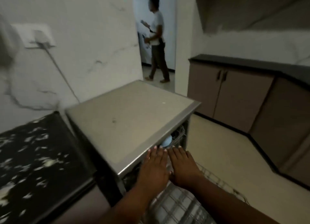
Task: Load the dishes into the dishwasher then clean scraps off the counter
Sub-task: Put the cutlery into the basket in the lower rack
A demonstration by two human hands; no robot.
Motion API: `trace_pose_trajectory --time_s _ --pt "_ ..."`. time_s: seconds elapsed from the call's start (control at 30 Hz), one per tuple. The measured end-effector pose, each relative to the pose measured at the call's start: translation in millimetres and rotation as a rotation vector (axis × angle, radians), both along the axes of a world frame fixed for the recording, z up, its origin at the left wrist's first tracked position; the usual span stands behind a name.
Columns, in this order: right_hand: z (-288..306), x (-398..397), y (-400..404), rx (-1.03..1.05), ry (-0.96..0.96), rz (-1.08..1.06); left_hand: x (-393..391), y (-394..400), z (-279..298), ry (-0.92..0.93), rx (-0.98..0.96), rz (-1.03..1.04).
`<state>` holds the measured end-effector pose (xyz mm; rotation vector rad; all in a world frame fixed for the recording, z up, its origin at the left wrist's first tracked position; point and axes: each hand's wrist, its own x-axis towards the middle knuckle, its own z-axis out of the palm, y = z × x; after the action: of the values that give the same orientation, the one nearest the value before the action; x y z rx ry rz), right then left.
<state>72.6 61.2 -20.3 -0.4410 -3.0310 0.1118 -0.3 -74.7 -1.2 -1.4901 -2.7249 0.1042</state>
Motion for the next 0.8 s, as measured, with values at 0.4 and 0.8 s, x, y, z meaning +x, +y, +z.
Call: trace_pose_trajectory --time_s 0.4,0.8 --pt "110.6 -87.4 -285.0 0.080 0.103 0.387 -22.5 -323.4 94.4 0.114 0.181 0.576" --pt "132.4 -104.9 -546.1 0.088 -0.039 0.907 17.4 -584.5 65.2 0.055 0.207 1.163"
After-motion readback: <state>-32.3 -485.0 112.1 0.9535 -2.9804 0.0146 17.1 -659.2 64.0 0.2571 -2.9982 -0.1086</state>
